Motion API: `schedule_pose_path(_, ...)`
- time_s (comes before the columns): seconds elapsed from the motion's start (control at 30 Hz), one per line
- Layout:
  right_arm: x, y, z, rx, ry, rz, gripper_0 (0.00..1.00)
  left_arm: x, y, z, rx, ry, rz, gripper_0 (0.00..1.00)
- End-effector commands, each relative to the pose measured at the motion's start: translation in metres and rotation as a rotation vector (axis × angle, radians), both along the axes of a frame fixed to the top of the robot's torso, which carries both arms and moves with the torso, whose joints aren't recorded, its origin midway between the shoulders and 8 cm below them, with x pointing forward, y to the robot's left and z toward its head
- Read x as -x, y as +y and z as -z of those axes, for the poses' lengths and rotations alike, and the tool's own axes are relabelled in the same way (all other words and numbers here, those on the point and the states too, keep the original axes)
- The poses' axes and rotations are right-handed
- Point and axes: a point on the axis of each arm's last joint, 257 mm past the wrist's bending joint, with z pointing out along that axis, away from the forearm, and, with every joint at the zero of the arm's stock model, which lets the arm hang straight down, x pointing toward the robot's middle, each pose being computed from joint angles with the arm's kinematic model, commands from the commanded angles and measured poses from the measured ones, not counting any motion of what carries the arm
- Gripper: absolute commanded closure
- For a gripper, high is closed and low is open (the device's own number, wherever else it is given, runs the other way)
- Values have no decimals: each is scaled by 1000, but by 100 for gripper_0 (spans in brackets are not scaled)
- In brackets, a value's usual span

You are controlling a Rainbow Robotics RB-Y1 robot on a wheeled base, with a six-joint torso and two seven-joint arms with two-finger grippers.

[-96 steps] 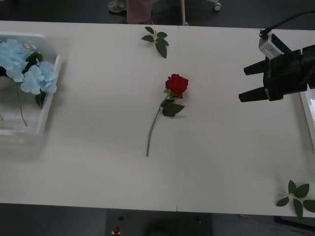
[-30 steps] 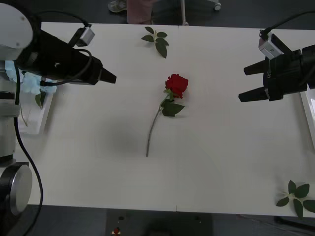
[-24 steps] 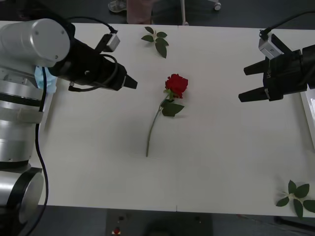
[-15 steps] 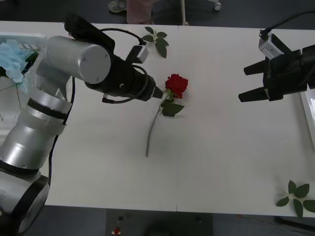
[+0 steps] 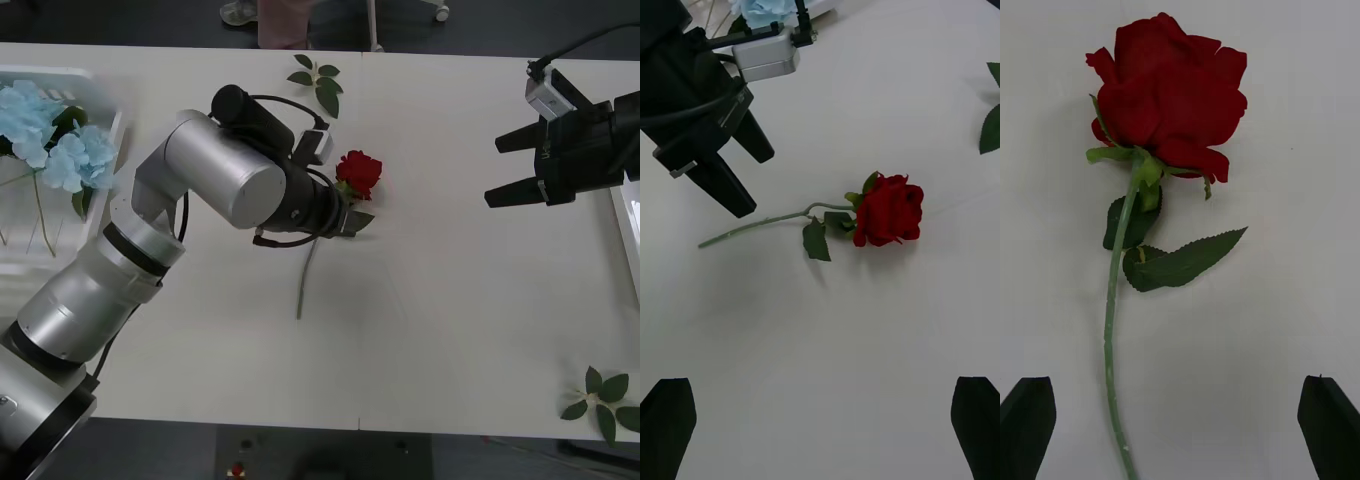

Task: Put the red flowers into the right box and the blue flowers into the left box

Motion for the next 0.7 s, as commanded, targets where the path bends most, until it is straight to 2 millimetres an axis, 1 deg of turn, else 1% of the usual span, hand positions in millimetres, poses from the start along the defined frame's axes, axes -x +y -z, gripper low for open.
schedule_pose_path(0.03, -4, 5, -16, -15, -19, 1, 0, -20, -19, -31, 31, -81, -21, 6)
schedule_pose_path(0.07, -4, 5, -16, -15, -19, 1, 0, -24, -23, -29, 34, -85, -26, 6)
schedule_pose_path(0.17, -4, 5, -16, -15, -19, 1, 0, -36, -23, -23, 16, -98, -50, 6)
schedule_pose_path(0.27, -4, 5, -16, -15, -19, 1, 0, -50, -19, -15, -13, -108, -79, 6)
schedule_pose_path(0.4, -4, 5, -16, -15, -19, 1, 0, -63, -14, -4, -35, -130, -99, 6)
schedule_pose_path(0.57, -4, 5, -16, -15, -19, 1, 0, -71, -13, 7, -58, -146, -102, 6)
schedule_pose_path(0.7, -4, 5, -16, -15, -19, 1, 0, -75, -12, 20, -94, -150, -103, 6)
